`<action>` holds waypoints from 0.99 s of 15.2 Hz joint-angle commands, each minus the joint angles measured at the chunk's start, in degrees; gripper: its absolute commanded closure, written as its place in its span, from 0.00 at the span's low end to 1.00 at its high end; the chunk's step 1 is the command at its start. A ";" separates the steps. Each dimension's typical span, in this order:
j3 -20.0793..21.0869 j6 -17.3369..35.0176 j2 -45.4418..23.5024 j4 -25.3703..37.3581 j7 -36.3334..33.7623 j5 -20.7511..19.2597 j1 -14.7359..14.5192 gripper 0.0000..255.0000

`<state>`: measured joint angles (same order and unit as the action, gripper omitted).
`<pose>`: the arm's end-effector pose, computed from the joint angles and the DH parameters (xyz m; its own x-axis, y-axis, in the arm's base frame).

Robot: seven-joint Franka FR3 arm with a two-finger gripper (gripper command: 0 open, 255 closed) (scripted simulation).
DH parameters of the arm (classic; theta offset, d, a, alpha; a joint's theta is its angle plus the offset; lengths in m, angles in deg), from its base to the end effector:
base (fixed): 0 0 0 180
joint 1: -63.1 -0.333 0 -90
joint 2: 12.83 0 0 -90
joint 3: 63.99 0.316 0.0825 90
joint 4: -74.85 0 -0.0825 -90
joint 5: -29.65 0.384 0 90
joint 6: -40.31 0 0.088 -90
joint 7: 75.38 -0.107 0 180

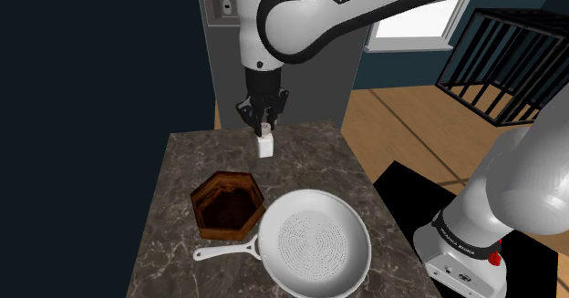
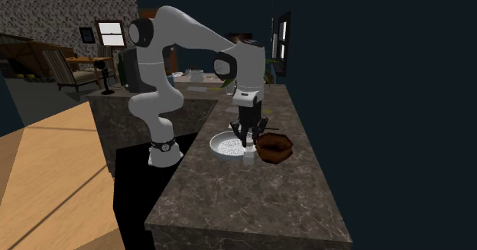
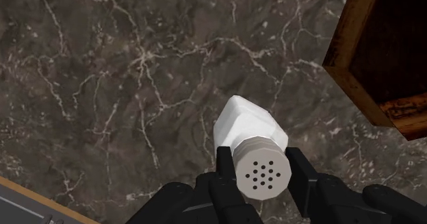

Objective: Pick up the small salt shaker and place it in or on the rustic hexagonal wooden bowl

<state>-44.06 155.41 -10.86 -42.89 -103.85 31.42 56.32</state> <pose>0.4812 0.2456 0.4499 0.9988 -0.0442 -0.0198 -0.0443 -0.9990 -0.0076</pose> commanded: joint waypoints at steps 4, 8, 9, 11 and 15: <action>-0.13 -3.81 1.12 2.73 0.25 0.35 0.08 1.00; -0.21 -6.84 1.70 5.21 0.35 0.51 0.13 1.00; -0.24 -7.60 1.81 5.86 0.36 0.54 0.14 1.00; -0.27 -9.13 2.00 7.20 0.38 0.58 0.17 1.00; -0.34 -12.18 2.22 10.05 0.38 0.62 0.21 1.00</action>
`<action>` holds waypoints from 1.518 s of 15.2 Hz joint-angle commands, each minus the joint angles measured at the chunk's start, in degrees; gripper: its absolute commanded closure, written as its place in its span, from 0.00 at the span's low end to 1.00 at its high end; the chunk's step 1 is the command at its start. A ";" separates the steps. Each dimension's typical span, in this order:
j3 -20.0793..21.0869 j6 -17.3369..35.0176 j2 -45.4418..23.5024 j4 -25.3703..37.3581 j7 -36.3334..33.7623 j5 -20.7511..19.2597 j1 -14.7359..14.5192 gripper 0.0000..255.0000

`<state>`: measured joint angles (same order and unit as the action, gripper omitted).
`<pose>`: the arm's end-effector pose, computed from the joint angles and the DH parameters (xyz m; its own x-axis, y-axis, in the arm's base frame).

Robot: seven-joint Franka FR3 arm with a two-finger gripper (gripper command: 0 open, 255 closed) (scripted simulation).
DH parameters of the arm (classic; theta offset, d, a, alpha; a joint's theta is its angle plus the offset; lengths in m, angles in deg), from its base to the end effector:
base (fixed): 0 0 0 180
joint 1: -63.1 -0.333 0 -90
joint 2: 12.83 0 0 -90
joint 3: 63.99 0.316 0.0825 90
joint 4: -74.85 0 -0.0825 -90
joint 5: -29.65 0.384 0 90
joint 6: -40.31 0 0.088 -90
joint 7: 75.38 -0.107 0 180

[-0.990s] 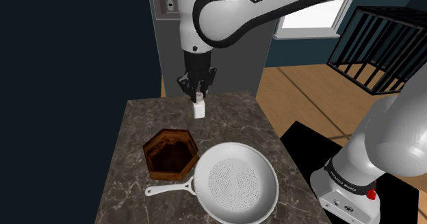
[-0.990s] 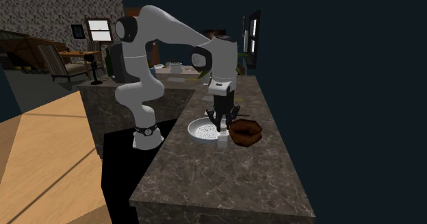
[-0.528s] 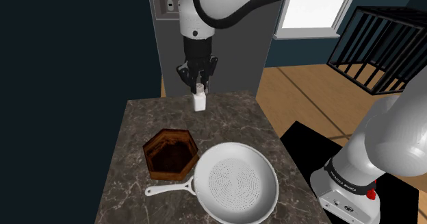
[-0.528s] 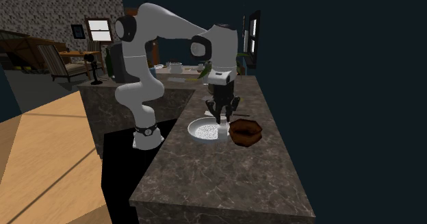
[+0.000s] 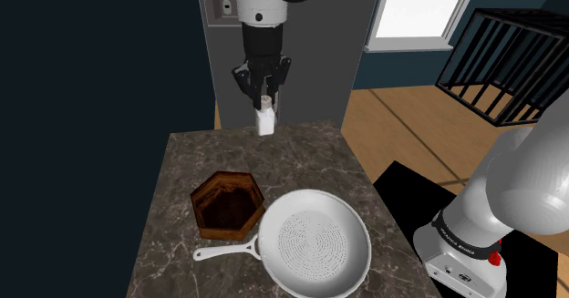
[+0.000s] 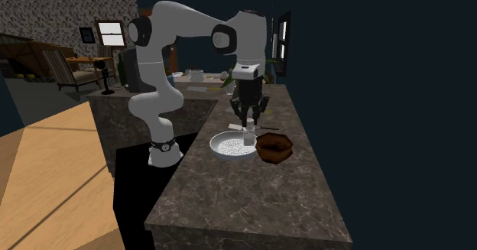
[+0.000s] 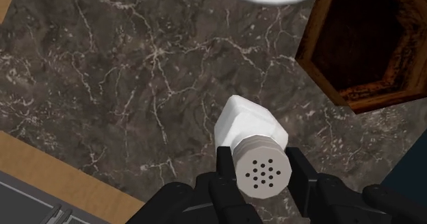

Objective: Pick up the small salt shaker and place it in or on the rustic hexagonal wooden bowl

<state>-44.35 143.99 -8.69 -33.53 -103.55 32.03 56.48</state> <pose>0.4806 0.2458 0.5295 0.9988 -0.0443 -0.0198 -0.0445 -0.9990 -0.0075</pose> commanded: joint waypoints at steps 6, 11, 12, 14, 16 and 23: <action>2.87 -3.95 -1.28 5.27 -5.54 -0.26 -2.44 1.00; 6.58 -6.79 -4.54 11.26 -12.92 -1.47 -5.83 1.00; 7.30 -7.42 -5.42 12.70 -14.45 -1.87 -6.58 1.00; 8.74 -8.76 -7.42 15.84 -17.55 -2.82 -8.17 1.00; 9.92 -10.03 -9.40 18.86 -20.26 -3.84 -9.71 1.00; 9.74 -4.43 -8.67 12.62 -19.96 -3.48 -9.48 1.00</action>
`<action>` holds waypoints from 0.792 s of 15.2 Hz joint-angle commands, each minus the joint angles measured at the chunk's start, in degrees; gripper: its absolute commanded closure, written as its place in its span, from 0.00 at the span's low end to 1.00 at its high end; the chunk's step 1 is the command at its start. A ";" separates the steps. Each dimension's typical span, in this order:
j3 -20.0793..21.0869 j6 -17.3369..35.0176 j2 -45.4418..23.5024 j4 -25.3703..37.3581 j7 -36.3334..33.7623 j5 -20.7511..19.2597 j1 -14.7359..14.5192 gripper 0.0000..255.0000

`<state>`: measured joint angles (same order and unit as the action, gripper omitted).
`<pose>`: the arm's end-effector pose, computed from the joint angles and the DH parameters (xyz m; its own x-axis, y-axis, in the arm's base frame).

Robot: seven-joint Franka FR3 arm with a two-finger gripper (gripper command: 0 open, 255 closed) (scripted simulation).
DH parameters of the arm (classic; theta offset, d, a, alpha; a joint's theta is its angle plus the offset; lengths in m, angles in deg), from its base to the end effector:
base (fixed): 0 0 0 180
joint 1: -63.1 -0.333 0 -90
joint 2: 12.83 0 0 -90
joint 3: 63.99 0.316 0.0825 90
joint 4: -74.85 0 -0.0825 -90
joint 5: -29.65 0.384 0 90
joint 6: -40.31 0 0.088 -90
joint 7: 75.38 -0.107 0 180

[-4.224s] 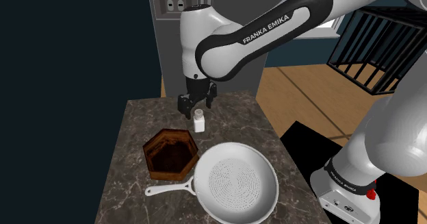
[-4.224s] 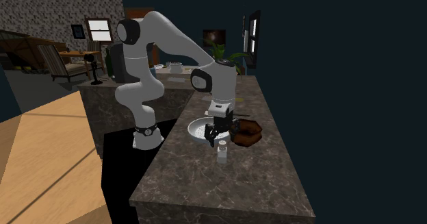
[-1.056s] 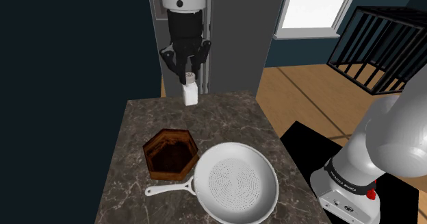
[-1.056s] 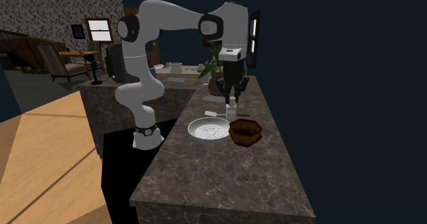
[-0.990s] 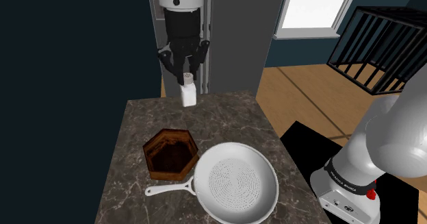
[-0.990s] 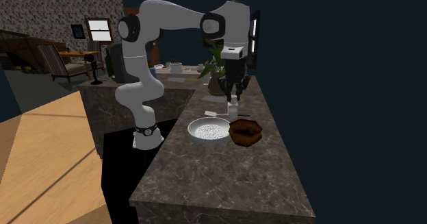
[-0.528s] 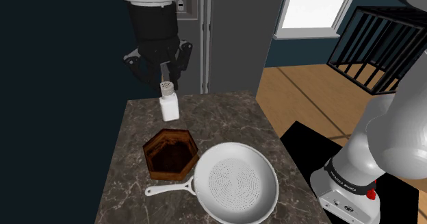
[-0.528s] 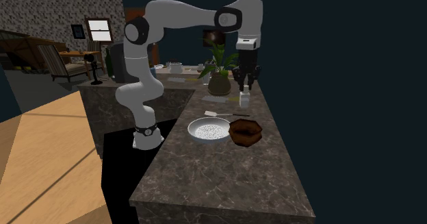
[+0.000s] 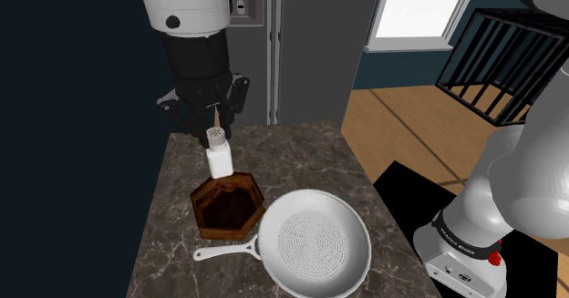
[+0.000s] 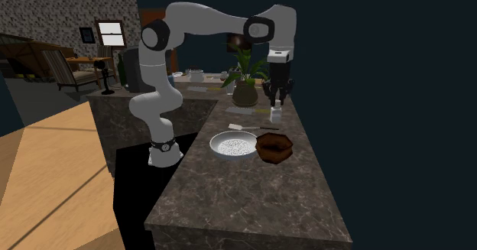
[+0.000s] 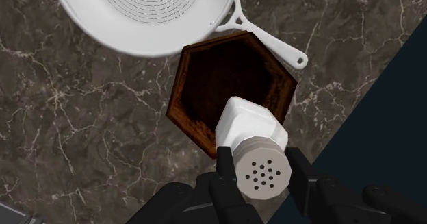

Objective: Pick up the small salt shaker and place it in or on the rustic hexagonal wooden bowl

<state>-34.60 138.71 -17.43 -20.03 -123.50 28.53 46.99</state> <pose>0.4172 0.4082 0.5566 0.9988 -0.0439 -0.0206 -0.0441 -0.9990 -0.0071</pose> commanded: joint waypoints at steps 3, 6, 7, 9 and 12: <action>-0.04 3.18 0.14 -3.27 0.05 0.06 0.06 1.00; -0.07 5.47 0.07 -5.51 0.05 0.02 0.09 1.00; -0.07 6.23 0.02 -6.23 0.04 -0.01 0.09 1.00; -0.08 7.74 -0.12 -7.61 0.00 -0.09 0.09 1.00; -0.10 9.99 -0.44 -9.58 -0.09 -0.27 0.07 1.00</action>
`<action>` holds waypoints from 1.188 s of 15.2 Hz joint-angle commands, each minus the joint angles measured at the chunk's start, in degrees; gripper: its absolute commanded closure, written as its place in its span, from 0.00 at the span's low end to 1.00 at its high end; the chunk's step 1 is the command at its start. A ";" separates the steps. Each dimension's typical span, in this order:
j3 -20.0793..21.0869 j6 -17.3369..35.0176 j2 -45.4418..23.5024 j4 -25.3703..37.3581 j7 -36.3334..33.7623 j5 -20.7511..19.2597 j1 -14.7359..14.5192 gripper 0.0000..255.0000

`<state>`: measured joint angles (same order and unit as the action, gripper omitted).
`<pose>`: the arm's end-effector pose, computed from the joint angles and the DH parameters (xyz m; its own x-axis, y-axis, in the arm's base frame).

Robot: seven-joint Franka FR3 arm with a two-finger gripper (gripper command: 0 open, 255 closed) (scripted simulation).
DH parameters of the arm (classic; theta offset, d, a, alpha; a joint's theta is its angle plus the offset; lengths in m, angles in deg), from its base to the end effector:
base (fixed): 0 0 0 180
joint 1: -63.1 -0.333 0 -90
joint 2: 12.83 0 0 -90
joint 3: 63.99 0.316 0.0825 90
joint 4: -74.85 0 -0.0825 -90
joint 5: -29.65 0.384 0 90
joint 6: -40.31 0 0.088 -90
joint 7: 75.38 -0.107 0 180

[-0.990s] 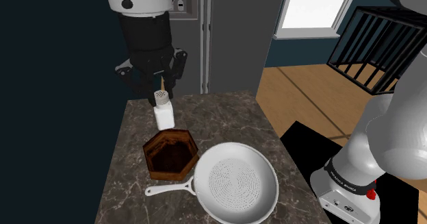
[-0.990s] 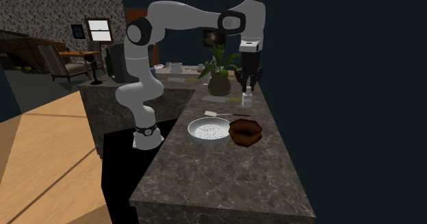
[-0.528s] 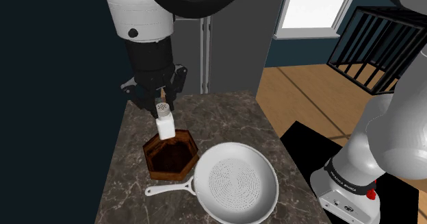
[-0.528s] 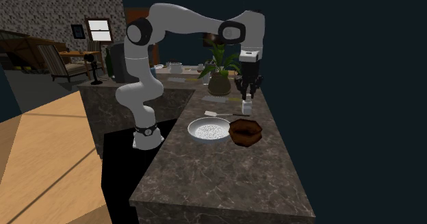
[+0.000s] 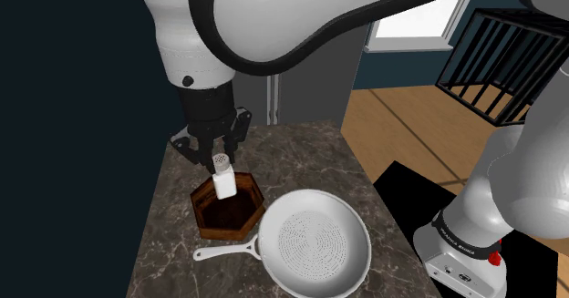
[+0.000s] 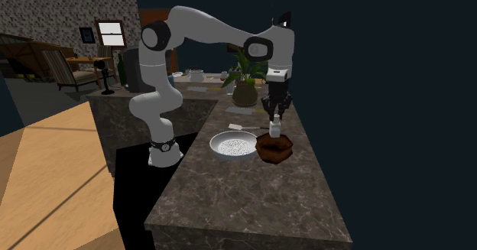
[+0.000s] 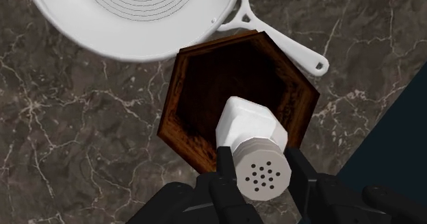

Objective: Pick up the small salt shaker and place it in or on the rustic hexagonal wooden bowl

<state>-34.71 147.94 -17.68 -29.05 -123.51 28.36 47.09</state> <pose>0.4169 0.4080 0.4930 0.9988 -0.0439 -0.0206 -0.0441 -0.9990 -0.0070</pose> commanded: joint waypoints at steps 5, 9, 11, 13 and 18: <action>-0.01 2.92 -0.61 -2.36 -0.22 -0.34 -0.07 1.00; -0.01 2.92 -0.61 -2.35 -0.22 -0.34 -0.07 1.00; -0.01 2.92 -0.61 -2.35 -0.22 -0.34 -0.07 0.00; -0.01 2.92 -0.61 -2.35 -0.22 -0.34 -0.07 0.00; 0.00 -0.80 0.00 0.83 0.02 0.01 0.01 0.00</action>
<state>-34.82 148.56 -17.82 -29.45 -123.32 28.30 47.22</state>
